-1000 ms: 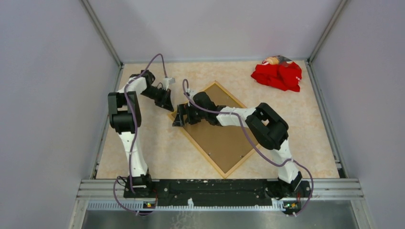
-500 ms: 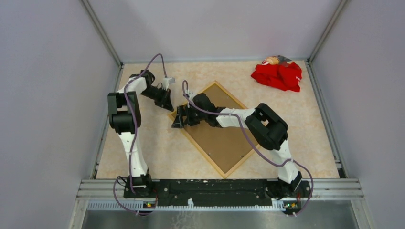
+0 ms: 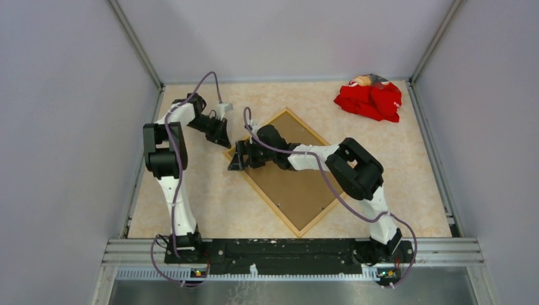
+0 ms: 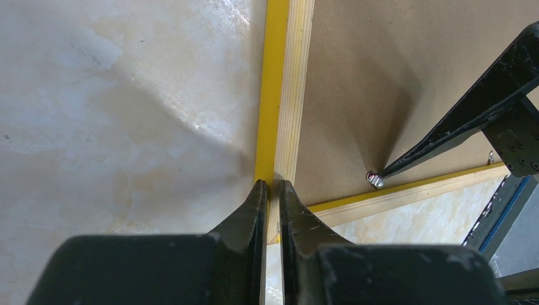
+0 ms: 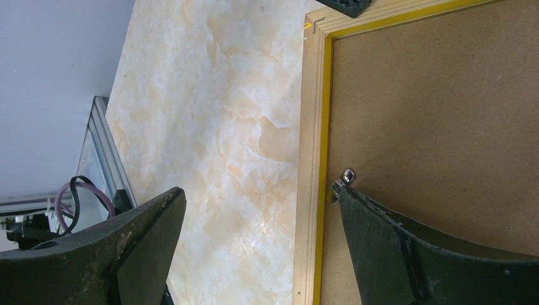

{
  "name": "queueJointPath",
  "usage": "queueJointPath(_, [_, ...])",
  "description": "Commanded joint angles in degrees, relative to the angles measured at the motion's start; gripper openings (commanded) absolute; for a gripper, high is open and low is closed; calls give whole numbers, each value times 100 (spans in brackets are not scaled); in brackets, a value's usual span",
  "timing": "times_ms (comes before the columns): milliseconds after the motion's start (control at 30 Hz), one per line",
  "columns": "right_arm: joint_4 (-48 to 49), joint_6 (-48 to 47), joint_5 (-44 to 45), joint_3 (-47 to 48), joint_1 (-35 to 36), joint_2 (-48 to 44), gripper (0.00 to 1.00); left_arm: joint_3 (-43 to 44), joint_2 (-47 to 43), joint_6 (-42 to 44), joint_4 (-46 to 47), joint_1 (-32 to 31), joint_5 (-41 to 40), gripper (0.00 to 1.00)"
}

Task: Put the photo into the frame
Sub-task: Install the photo frame at the center of the board.

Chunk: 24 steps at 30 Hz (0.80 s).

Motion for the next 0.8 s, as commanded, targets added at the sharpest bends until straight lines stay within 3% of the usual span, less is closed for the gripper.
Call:
queueJointPath(0, [228, 126, -52, -68, 98, 54, 90, -239, 52, 140, -95, -109, -394, 13])
queueJointPath(300, [577, 358, 268, -625, 99, -337, 90, -254, 19, 175, -107, -104, -400, 13])
queueJointPath(767, [646, 542, 188, -511, 157, -65, 90, -251, 30, 159, -108, -103, -366, 13])
